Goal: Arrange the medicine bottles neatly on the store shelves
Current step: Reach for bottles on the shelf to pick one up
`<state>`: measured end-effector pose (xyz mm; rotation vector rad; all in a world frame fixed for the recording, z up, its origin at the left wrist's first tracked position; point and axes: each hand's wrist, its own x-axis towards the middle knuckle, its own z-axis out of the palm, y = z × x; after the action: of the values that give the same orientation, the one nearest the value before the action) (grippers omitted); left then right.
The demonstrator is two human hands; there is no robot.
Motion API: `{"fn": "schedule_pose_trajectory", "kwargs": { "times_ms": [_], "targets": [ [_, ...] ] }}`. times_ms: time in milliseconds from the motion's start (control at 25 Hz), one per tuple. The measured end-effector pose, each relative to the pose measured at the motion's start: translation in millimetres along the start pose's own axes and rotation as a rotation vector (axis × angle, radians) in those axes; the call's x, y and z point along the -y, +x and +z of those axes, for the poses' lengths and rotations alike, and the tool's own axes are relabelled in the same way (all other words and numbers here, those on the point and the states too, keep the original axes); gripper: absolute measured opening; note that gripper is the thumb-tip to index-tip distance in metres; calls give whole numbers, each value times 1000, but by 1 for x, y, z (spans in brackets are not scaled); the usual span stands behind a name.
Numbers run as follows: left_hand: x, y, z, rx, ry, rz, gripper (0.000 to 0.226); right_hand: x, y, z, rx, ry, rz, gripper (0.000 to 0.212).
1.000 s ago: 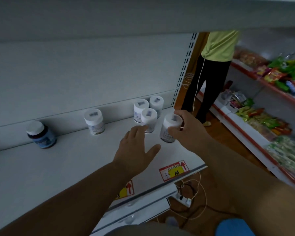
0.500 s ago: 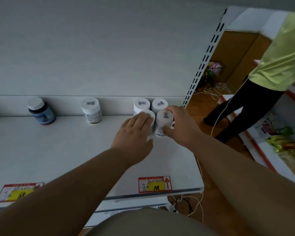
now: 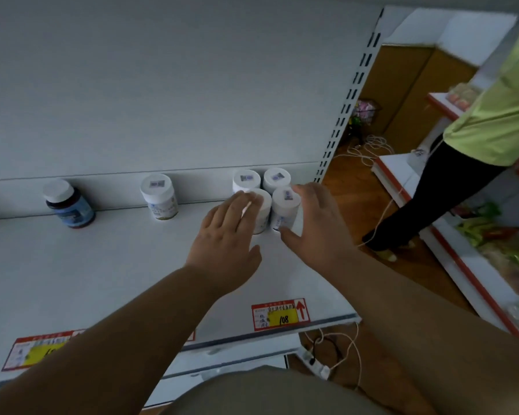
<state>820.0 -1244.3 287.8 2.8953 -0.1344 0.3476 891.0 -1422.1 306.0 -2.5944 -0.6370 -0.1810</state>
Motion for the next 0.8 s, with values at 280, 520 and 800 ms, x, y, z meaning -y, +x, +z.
{"fn": "schedule_pose_trajectory", "kwargs": {
  "times_ms": [280, 520, 800],
  "targets": [
    [30, -52, -24, -124, -140, 92, 64, 68, -49, -6, -160, -47, -50, 55],
    [52, -140, -61, -193, -160, -109, 61, 140, -72, 12, -118, 68, -278, 51],
    [54, -306, -93, -229, -121, -568, 55, 227, -141, 52, 143, 311, -516, 50]
  ]
}}
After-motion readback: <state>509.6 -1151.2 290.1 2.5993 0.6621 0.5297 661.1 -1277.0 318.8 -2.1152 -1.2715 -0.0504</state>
